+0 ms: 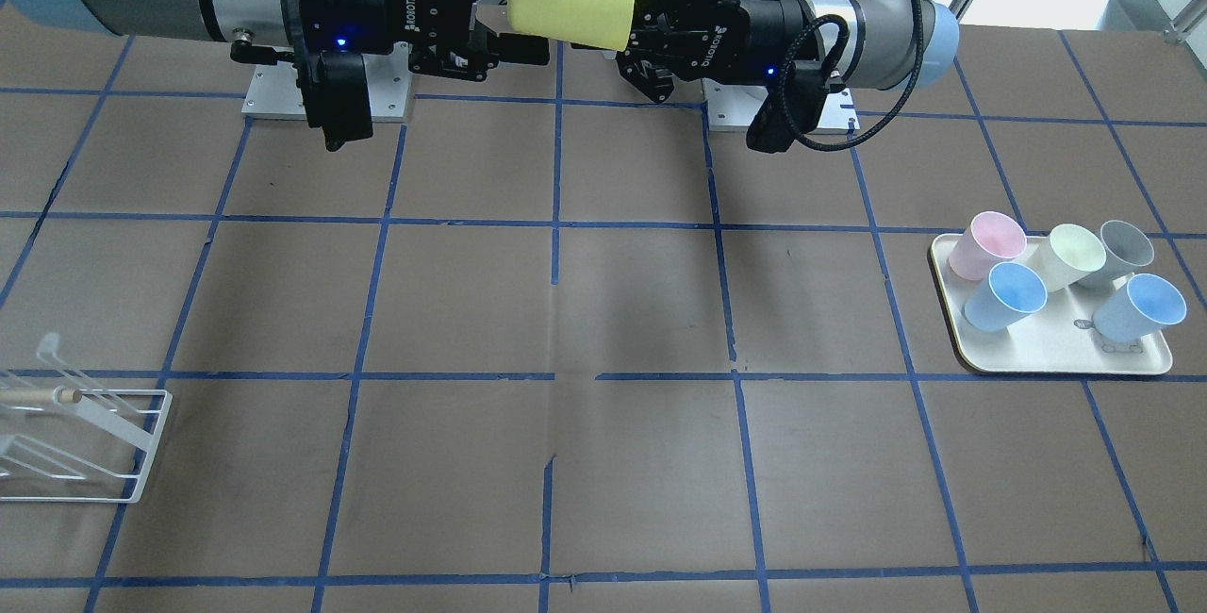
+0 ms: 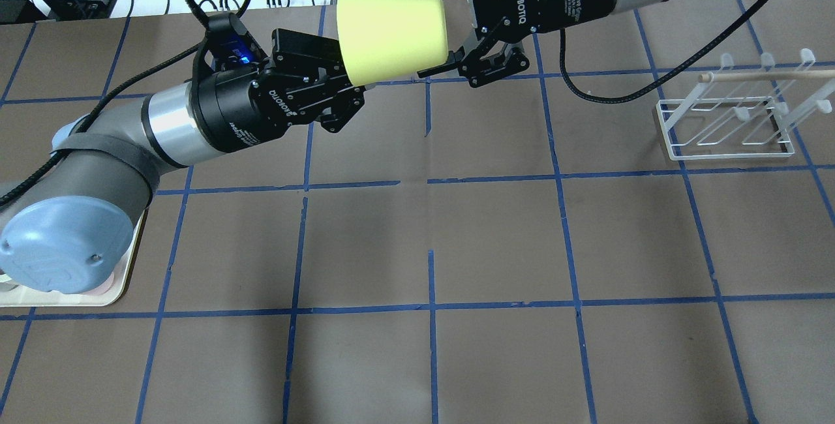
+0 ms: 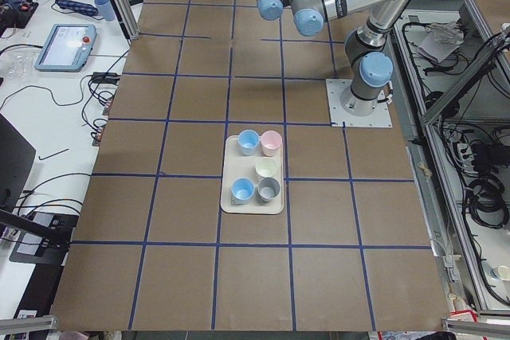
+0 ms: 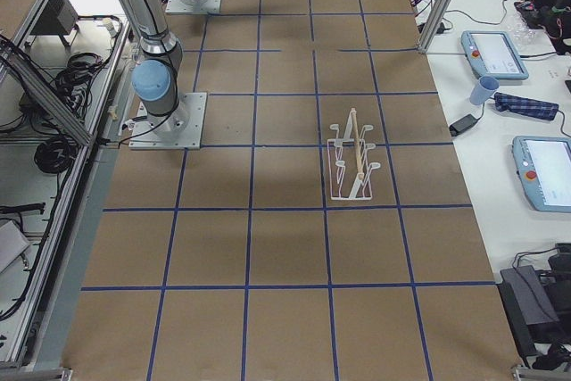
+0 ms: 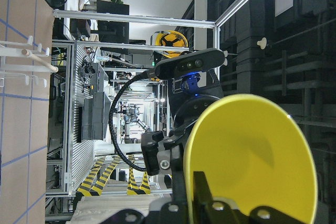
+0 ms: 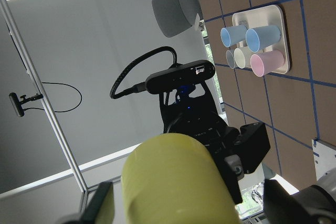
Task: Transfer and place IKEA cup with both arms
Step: 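Open the right gripper and pull it back while the left gripper holds the cup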
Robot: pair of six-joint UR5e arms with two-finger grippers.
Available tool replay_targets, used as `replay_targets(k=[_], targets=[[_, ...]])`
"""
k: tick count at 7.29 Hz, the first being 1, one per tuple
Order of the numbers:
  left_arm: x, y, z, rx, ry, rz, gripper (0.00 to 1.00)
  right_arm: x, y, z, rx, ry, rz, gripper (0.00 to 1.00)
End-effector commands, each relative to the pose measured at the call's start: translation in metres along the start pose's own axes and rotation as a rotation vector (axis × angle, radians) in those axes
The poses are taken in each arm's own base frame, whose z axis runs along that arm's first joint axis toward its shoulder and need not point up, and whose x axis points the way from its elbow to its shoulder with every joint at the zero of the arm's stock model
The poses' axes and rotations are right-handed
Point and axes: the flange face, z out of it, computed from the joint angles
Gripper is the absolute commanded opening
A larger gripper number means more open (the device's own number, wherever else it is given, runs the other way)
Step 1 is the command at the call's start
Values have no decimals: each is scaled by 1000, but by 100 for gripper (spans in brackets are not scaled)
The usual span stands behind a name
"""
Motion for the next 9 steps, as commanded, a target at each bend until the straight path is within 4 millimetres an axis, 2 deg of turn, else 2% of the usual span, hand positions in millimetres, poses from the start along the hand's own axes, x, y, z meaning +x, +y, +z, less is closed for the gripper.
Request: replay_targets(k=[1,3,5,7,9], targets=[[2,0,0,-2,-1,8,0,-15,-7,-4,35,-50,18,100],[8,2,-4,1,-17,6,0,-11,-27,-18,64,-36,19,100],[4,7,-22,-20,-216,11,0,3,-42,-52,104,109,9,100],[-6,3,-66,-20,-530,26,0,21,-46,-76,117,312,4,100],[-7,-1,-115,0,-826,74,0,37,-42,-93,158,628,50,100]])
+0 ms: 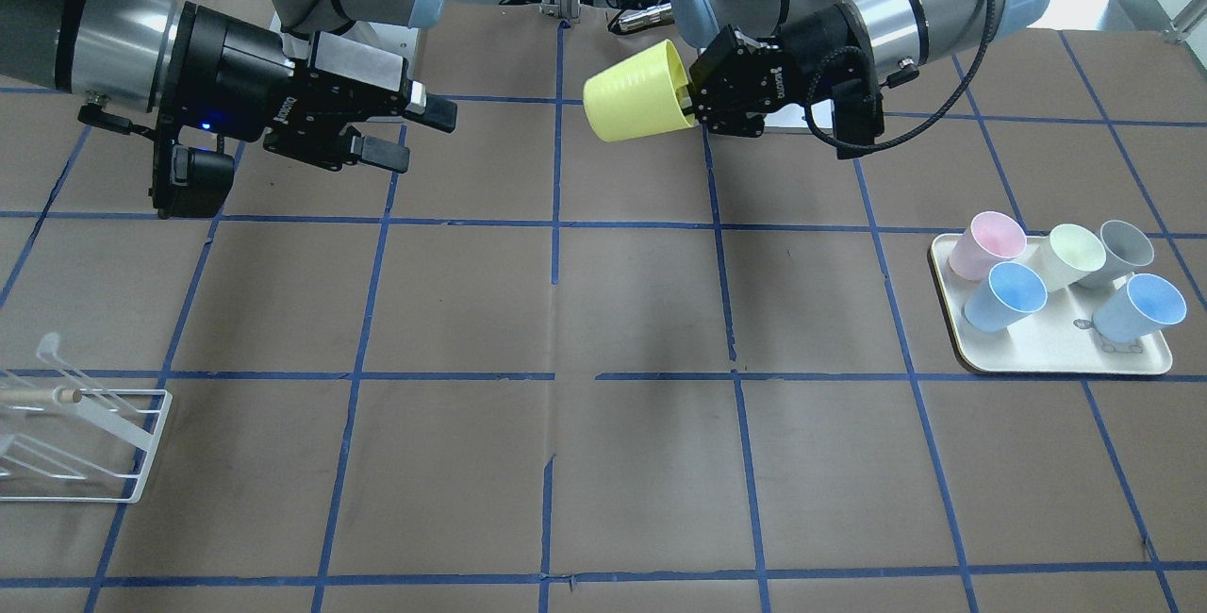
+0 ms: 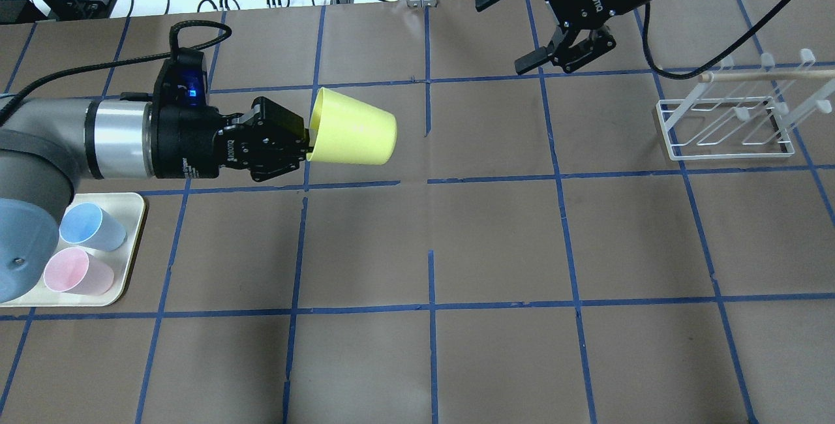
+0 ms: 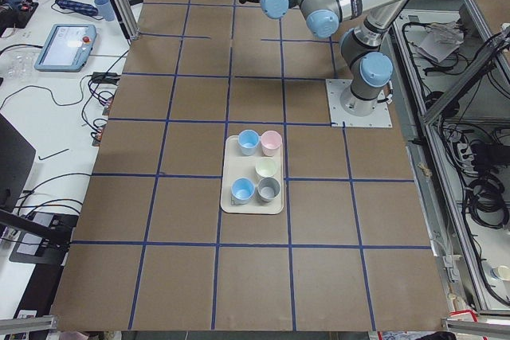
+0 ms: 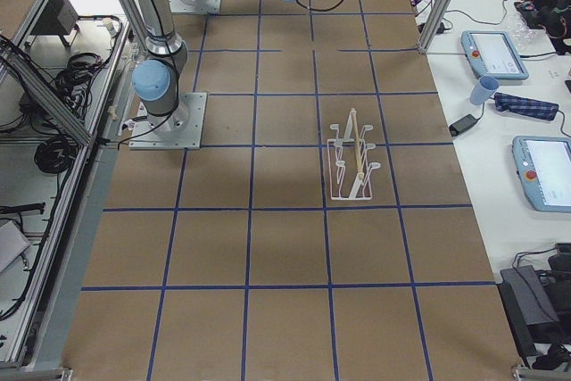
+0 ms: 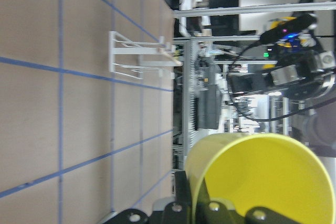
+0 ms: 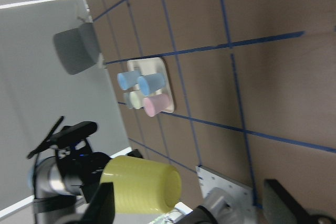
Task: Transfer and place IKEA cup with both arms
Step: 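Carry the yellow cup with the left gripper over the white tray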
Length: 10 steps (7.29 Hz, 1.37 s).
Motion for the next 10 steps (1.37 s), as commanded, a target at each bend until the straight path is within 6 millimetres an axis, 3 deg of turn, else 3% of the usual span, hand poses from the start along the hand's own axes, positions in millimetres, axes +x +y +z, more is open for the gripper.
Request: replay_targets(k=[1,3,4,5,7,9,10], targets=[[-37,-4,-43,19,-325,8,0,23,-2,-14,85,345,70,100],[-60,-7,-75,11,-579,5,0,26,14,-21,128,570,121,100],[-57,-18,-98,-19,-731,36,0,23,24,-20,157,694,156,100],[-46,-29,-122,-51,-859,110,0,11,26,-8,206,755,150,100],[-59,-50,-158,-177,-1054,193,0,-9,31,23,314,902,33,100],[-88,-79,-232,-184,-1062,218,0,0,24,34,414,881,-46,100],[-98,-94,-261,-202,-1063,261,0,-6,23,29,452,875,-107,100]])
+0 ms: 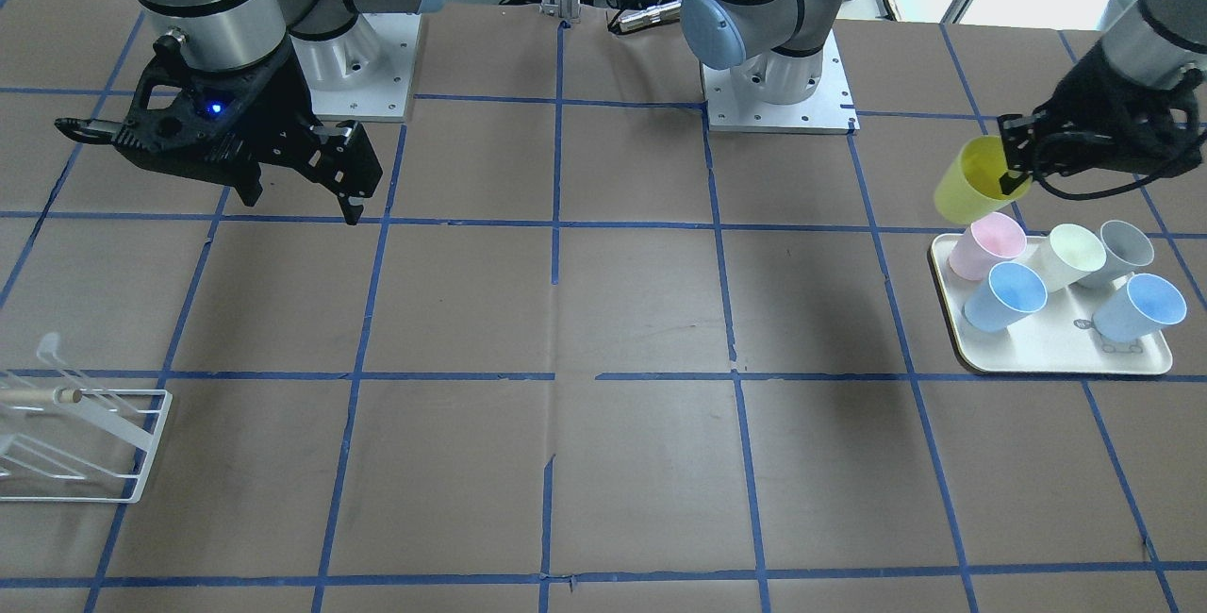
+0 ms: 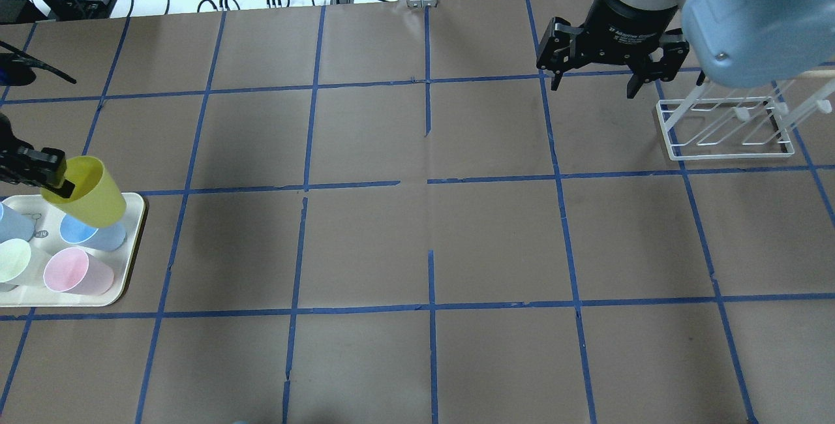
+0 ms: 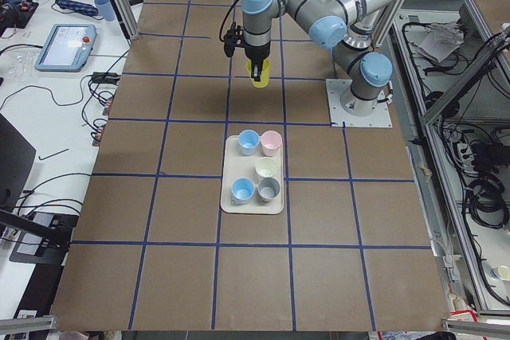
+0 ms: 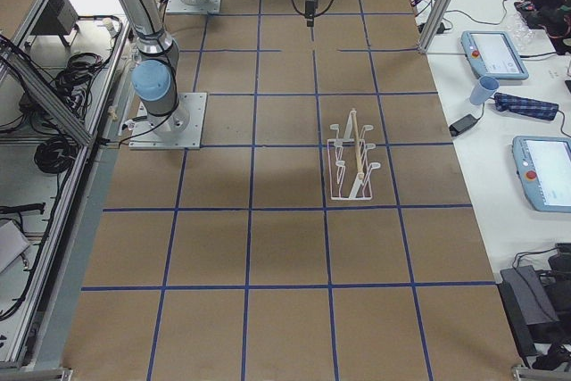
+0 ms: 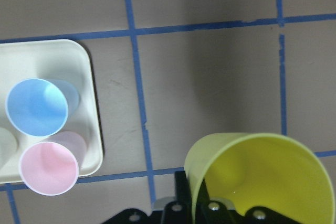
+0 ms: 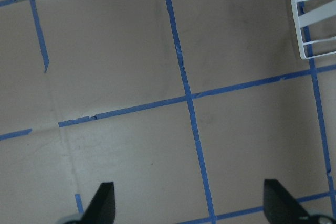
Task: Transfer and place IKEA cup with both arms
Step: 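Carry the yellow cup with the left gripper over the white tray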
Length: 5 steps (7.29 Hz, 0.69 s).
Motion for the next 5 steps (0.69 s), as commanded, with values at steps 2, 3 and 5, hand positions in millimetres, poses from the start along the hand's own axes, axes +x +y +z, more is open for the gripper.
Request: replay_targets(k=[2,3,5], targets=[[-111,-15,9,-14,20,108,0,1,-4,-5,67,-14,-191,100],[-143,-12,27,-20,56,141,0,0,0,-8,23,-11,-218,100],[-203,-10,67,11,39,284,0,0,5,-11,-37,-6,-224,100]])
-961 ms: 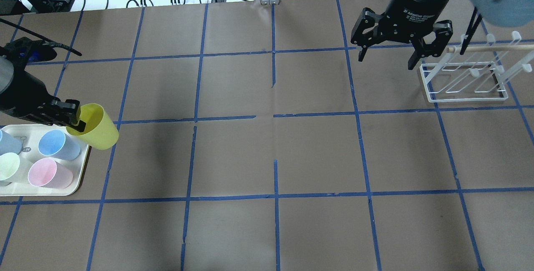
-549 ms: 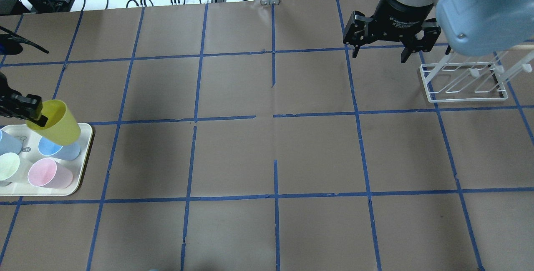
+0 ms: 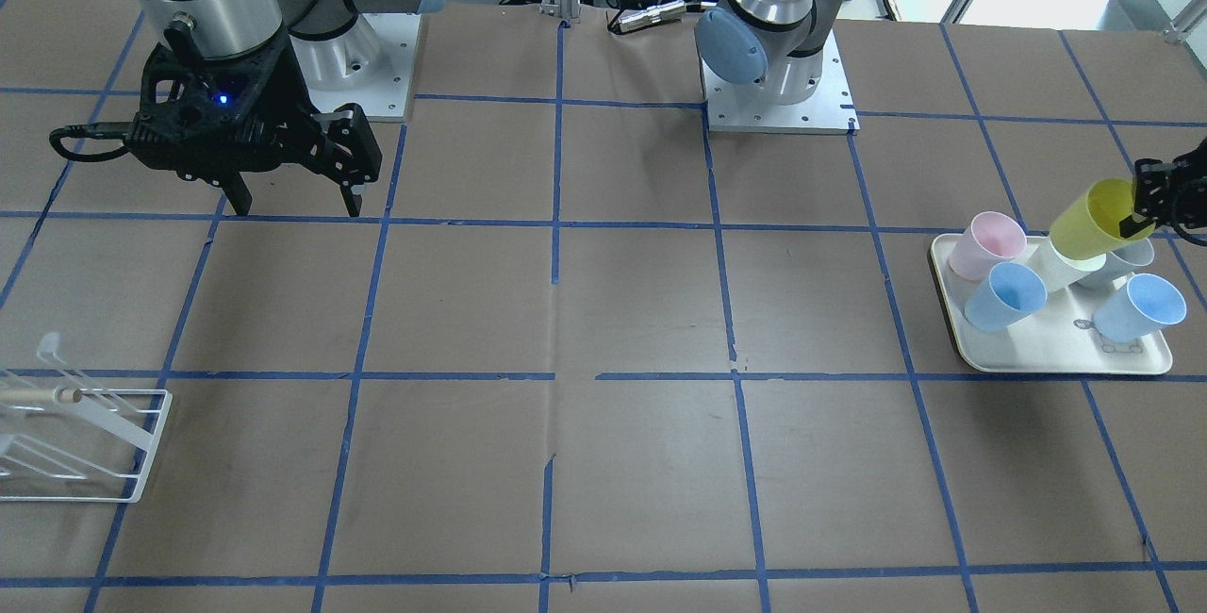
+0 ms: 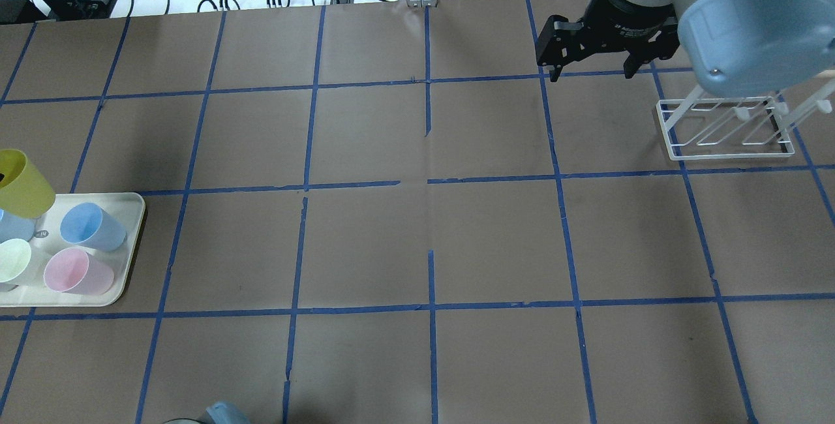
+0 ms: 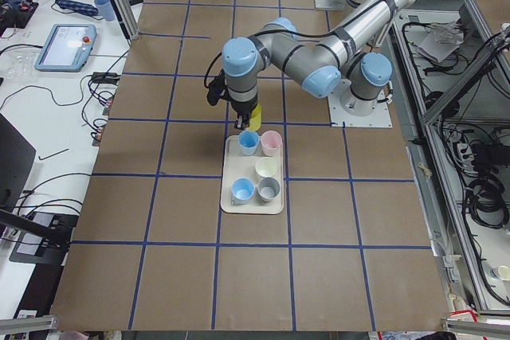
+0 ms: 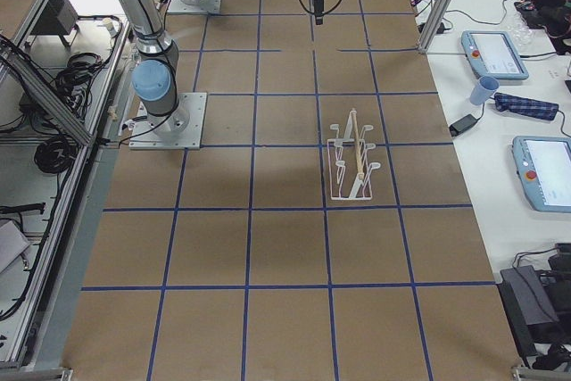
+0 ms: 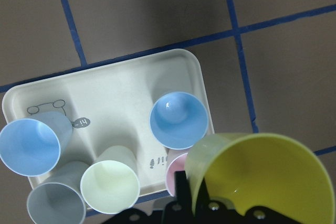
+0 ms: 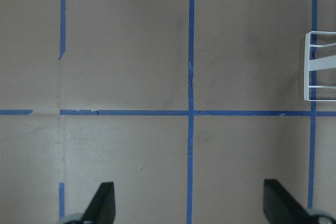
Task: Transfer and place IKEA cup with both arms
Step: 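Lower the yellow cup into the tray's empty slot and open the left gripper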
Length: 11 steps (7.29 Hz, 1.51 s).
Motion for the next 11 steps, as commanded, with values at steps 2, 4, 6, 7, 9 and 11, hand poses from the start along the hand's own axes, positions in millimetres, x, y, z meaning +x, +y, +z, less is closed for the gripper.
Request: replay_targets(k=[2,4,6,7,9,11], targets=[[-85,15,59,85,18,197,0,-1,3,-2,-37,-2,-11,100],[-97,11,87,76,56,302,0,-1,3,-1,-38,-2,-9,100],[-102,9,103,76,75,376,0,-2,4,-1,-38,-2,-9,100],[-102,10,110,76,85,414,0,-2,4,-2,-38,-2,-8,100],[-103,8,124,102,113,420,0,-2,4,-1,-40,-2,-5,100],[-101,6,130,100,124,422,0,-2,4,-1,-40,-2,-5,100]])
